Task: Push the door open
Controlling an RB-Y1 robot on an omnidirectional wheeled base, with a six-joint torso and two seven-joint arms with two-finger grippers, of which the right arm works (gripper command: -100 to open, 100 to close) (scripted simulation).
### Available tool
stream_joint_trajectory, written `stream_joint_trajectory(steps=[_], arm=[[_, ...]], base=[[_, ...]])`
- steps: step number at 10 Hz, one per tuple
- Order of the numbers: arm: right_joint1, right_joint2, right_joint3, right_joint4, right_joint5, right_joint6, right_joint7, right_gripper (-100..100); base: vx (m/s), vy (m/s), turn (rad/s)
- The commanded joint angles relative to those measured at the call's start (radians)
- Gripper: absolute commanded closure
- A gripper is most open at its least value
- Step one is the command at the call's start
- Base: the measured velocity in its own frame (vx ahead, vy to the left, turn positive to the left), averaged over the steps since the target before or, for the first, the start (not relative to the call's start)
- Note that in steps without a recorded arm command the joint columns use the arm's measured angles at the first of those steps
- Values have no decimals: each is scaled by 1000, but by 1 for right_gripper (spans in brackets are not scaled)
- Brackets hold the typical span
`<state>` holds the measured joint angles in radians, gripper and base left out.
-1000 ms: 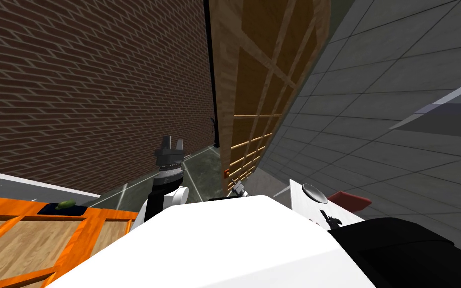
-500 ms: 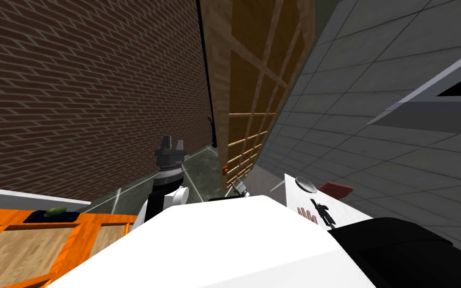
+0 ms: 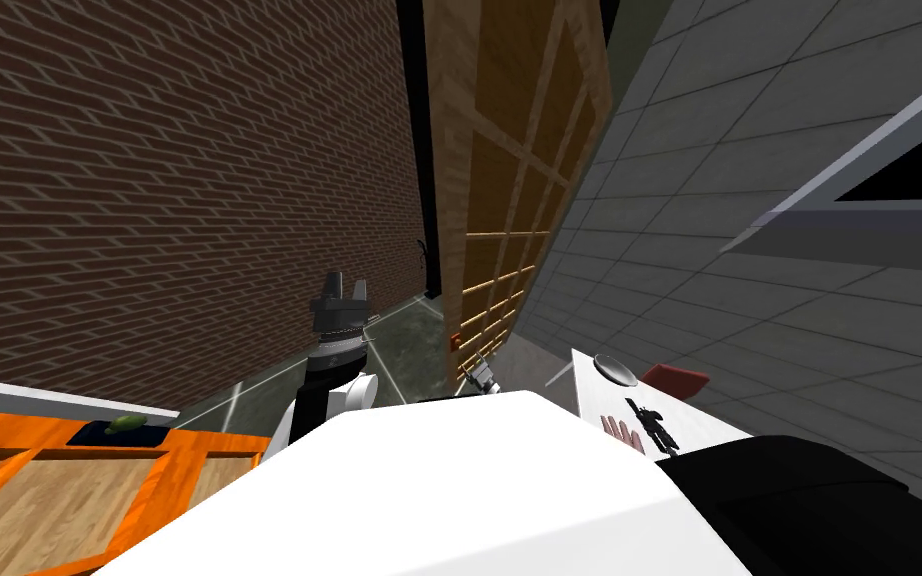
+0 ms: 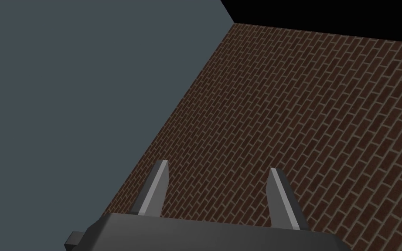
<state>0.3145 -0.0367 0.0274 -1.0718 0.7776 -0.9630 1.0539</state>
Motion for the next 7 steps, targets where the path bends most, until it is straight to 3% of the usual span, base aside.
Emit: stream_joint_trajectory(steps=[1,4,5,6,7], arm=[[-9,1,0,1,-1,11,1,-100],[-27,33,-2,9,-5,25,5,-100],[-22,24,-1,5,-4,21,4,-100],[-22,24,-1,5,-4,21,4,100],[-22,24,-1,5,-4,21,4,100]], base=[[212,119,28],[183,107,20],[67,45,0],[-6,-4,-2],[-28,-18,1]])
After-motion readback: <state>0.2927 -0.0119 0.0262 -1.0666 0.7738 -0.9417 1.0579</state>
